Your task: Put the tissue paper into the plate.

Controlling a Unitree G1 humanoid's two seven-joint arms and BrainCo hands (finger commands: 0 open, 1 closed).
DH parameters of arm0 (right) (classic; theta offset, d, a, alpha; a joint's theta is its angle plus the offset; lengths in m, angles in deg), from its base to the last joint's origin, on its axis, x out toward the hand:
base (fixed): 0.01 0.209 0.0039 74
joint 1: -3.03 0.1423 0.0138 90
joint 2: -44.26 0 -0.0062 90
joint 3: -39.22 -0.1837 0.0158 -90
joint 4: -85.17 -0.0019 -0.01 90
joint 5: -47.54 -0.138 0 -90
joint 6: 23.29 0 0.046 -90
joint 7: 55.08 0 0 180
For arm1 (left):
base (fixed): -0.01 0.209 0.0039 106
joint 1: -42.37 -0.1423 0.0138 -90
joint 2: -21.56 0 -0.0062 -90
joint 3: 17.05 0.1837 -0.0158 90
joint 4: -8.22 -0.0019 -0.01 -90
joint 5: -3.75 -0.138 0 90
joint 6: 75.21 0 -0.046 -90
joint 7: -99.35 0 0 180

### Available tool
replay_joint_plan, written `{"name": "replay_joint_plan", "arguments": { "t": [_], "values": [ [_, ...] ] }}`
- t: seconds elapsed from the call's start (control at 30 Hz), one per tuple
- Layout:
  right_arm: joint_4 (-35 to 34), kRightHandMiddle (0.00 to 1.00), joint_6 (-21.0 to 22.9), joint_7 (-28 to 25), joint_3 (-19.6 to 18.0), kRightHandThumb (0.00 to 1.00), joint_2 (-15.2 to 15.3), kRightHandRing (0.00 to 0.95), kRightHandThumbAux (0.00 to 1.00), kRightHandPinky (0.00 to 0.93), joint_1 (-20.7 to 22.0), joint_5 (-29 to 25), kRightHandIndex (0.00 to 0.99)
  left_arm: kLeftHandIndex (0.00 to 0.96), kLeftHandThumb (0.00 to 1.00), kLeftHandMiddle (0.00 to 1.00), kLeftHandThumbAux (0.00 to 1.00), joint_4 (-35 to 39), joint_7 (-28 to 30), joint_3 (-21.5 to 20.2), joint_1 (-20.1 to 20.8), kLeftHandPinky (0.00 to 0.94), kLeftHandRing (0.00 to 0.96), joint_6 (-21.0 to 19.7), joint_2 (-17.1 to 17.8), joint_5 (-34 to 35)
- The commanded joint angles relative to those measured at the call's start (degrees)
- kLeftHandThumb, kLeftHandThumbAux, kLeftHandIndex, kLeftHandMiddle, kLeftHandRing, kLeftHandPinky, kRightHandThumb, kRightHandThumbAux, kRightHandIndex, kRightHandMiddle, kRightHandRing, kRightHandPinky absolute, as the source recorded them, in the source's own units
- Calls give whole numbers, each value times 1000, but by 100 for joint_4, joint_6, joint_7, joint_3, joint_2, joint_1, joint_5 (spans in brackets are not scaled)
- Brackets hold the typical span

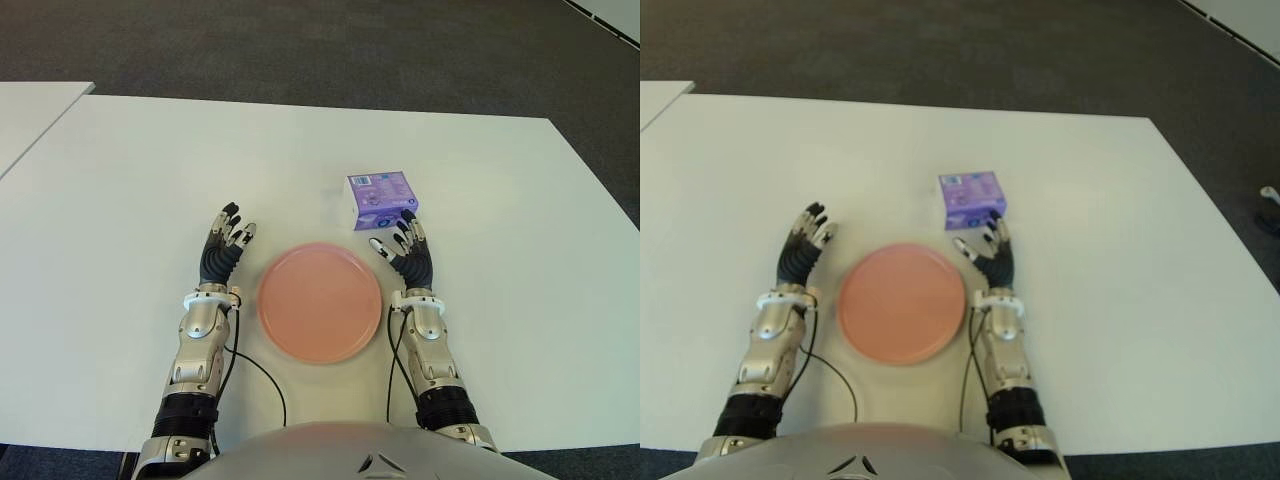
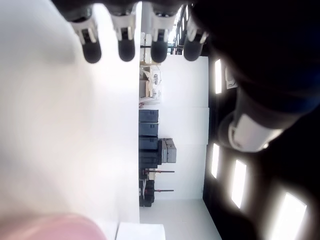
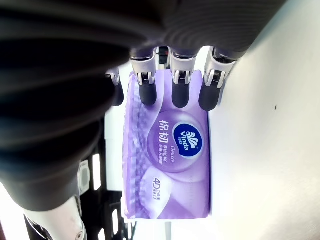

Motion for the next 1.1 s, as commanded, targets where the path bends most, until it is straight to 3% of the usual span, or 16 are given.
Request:
{"name": "replay_joint_plan", "arguments": {
  "t": [0.03,0.8,1.0,1.1],
  "values": [
    [240,67,403,12,-20,159,-21,67,793,95,-222,-12,5,0,0,0,597,-86,9,-17,-17,0,0,-5,-36,-7],
    [129,58,465,37,-35,171,-17,63,793,103,-184,13,5,0,0,0,605,-243,40,-11,62,0,0,167,-41,16],
    [-1437,49,1131,-101,-146,160,199,53,781,86,-122,-39,5,0,0,0,605,-292,-52,12,109,0,0,182,-43,-101],
    [-1867,47,1010,-64,-239,160,322,50,782,79,40,49,2,0,0,0,609,-325,-132,21,131,0,0,207,-47,-204]
  ]
}}
